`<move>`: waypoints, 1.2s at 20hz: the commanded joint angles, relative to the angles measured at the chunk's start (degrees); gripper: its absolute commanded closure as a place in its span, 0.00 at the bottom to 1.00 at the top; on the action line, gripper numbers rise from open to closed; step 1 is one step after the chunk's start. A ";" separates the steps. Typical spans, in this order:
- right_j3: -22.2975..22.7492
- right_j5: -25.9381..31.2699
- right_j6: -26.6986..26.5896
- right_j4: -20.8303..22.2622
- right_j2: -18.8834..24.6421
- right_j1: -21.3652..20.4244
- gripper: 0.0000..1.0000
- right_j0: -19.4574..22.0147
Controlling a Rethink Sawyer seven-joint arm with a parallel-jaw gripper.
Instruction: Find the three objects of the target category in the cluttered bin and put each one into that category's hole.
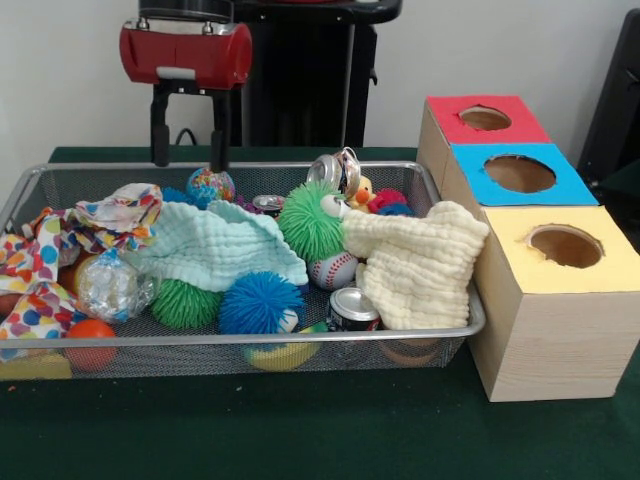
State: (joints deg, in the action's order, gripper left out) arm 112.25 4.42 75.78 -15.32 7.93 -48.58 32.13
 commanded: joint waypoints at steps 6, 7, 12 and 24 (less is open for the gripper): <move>4.64 -2.30 19.50 -5.18 1.35 2.56 0.00 2.46; 4.74 -3.02 19.47 -4.91 1.91 3.13 0.00 3.09; 4.39 -6.21 19.79 -3.37 4.29 6.10 0.00 5.85; 0.30 -10.03 18.10 -1.96 1.48 11.31 0.00 3.93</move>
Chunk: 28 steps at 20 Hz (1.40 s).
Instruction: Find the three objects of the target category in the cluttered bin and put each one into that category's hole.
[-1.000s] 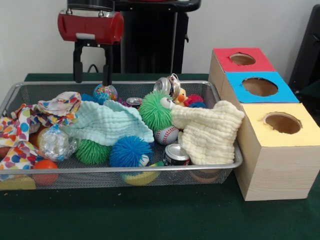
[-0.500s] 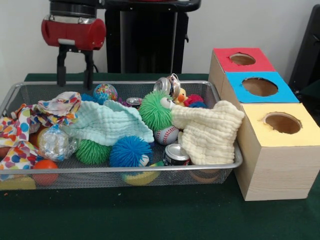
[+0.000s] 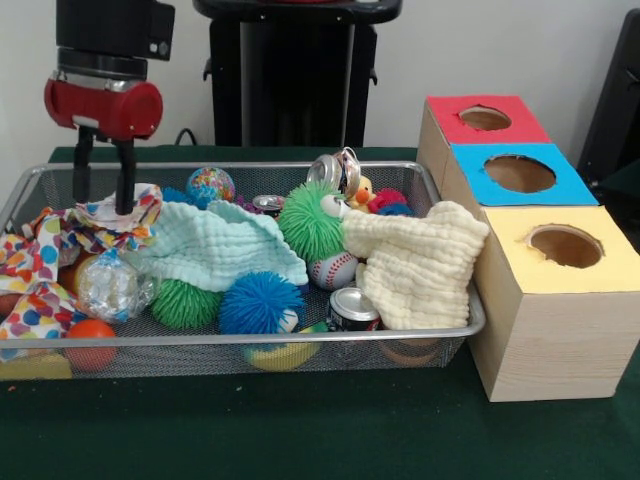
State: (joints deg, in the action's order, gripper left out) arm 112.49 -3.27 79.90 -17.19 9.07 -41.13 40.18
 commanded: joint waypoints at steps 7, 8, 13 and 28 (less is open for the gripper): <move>-0.35 -3.72 13.91 1.08 0.17 4.66 0.00 -4.31; -0.10 -4.27 14.10 1.62 0.79 4.87 0.00 -3.74; 0.75 -6.45 15.44 4.24 5.47 6.34 0.00 0.67; 1.38 -7.77 16.17 4.25 6.43 6.69 0.00 1.71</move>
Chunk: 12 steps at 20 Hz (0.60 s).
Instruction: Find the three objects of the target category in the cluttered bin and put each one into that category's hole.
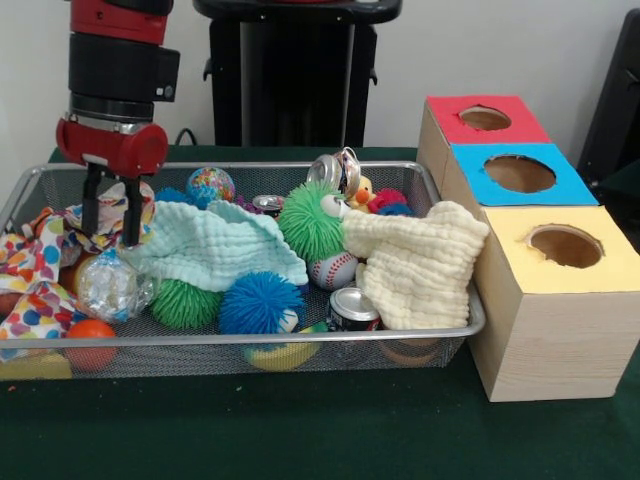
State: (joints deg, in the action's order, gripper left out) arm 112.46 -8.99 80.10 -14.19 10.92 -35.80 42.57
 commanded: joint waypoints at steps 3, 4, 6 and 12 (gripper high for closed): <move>1.37 -2.58 16.11 1.15 4.12 1.46 0.00 -1.02; 1.33 -2.80 15.93 1.59 4.35 1.60 0.00 -0.83; 1.30 -3.11 15.77 2.27 4.96 1.97 0.00 -0.40; 0.22 -3.17 15.05 3.67 6.60 3.03 0.00 0.94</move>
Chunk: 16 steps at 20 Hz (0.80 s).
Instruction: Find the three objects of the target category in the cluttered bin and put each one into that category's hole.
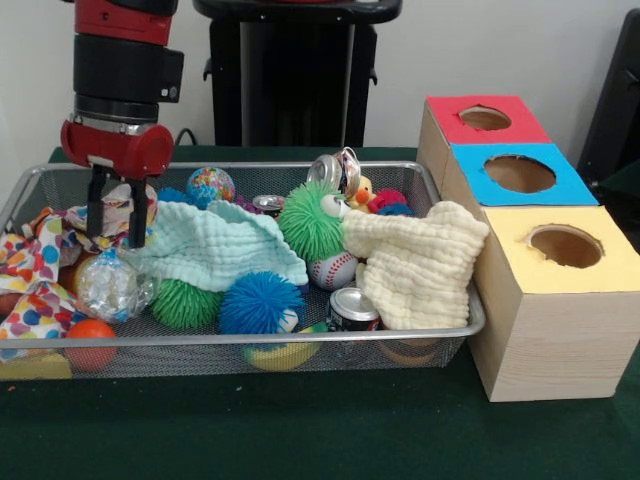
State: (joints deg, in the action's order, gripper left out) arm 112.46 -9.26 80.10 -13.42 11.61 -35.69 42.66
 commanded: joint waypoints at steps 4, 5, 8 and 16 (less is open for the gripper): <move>-1.70 -3.34 14.42 3.47 6.46 4.64 0.00 0.94; -1.84 -3.30 14.41 3.34 6.37 4.72 0.00 0.81; -2.10 -3.23 14.57 3.35 6.89 5.00 0.00 1.18; -3.22 -3.65 14.64 5.71 10.83 7.41 0.00 4.97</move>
State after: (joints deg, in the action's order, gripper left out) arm 112.28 -9.96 80.11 -10.22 16.08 -31.82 45.14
